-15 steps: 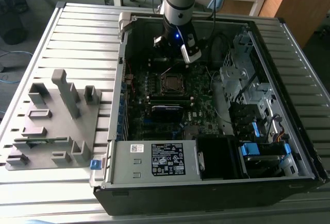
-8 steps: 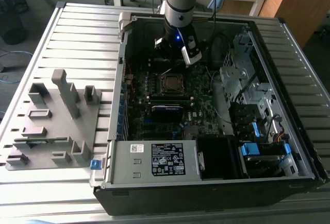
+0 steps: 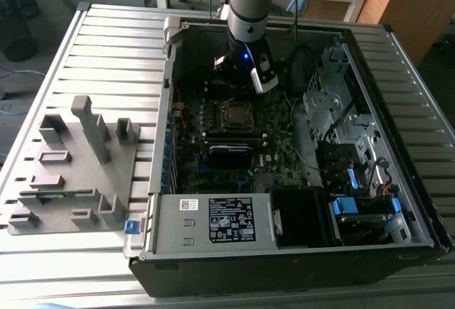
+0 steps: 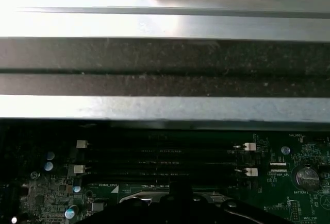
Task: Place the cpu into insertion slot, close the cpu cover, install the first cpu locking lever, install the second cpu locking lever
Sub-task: 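Install the first cpu locking lever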
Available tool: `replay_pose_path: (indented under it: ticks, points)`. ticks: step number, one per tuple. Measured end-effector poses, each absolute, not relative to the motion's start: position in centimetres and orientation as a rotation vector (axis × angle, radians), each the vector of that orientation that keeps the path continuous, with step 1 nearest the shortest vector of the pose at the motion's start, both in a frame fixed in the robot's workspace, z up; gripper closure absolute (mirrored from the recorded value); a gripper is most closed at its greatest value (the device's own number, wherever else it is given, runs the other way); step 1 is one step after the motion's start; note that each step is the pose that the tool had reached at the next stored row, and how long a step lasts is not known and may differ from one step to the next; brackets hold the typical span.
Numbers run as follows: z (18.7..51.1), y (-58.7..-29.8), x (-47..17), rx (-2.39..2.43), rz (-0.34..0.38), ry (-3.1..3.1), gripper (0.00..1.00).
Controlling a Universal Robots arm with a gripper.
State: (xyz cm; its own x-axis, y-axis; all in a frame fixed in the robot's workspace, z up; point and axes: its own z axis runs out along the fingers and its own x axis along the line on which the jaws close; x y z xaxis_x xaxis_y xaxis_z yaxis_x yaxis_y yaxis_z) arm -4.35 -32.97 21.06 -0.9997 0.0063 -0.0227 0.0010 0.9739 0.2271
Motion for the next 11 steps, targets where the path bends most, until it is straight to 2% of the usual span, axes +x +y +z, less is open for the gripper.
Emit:
replay_pose_path:
  ticks: [11]
  points:
    - [20.54, -32.97, -3.91, 0.006, 0.353, 3.098, 0.89]
